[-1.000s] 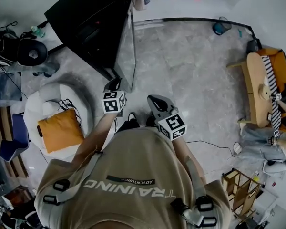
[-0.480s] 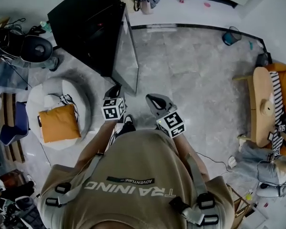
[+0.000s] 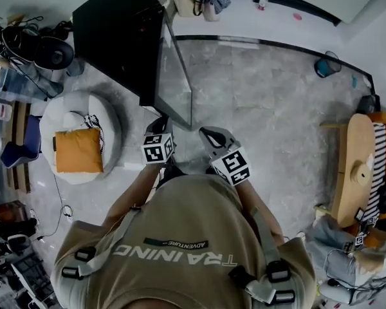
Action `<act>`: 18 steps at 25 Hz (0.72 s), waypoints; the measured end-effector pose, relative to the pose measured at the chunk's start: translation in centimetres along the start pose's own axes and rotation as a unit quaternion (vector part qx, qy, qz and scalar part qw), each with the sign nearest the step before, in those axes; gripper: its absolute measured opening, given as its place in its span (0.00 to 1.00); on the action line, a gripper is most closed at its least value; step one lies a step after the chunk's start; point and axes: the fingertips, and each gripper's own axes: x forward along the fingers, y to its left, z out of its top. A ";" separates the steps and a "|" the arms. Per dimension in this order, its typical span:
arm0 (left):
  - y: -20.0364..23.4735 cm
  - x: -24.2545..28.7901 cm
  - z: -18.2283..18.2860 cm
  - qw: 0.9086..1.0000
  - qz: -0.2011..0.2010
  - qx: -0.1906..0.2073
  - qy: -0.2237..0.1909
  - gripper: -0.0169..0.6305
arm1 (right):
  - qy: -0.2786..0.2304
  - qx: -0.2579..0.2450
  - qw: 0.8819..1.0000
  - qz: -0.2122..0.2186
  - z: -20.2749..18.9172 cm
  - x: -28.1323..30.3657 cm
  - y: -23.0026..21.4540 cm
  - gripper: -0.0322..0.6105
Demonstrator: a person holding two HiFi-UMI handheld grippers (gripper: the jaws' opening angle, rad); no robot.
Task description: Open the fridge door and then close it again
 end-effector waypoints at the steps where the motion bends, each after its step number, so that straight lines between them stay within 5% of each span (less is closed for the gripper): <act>1: -0.6 0.1 0.0 1.000 0.005 -0.002 0.000 0.07 | 0.001 0.000 1.000 0.003 -0.1 -0.4 -0.4 0.04; 8: -4.6 1.3 0.5 1.000 0.025 -0.011 -0.002 0.07 | 0.021 -0.007 1.000 0.023 -0.9 -2.7 -3.3 0.04; 18: -9.7 2.6 2.2 0.999 -0.011 0.029 -0.013 0.04 | 0.000 -0.013 1.000 0.024 -0.6 -2.8 -6.9 0.04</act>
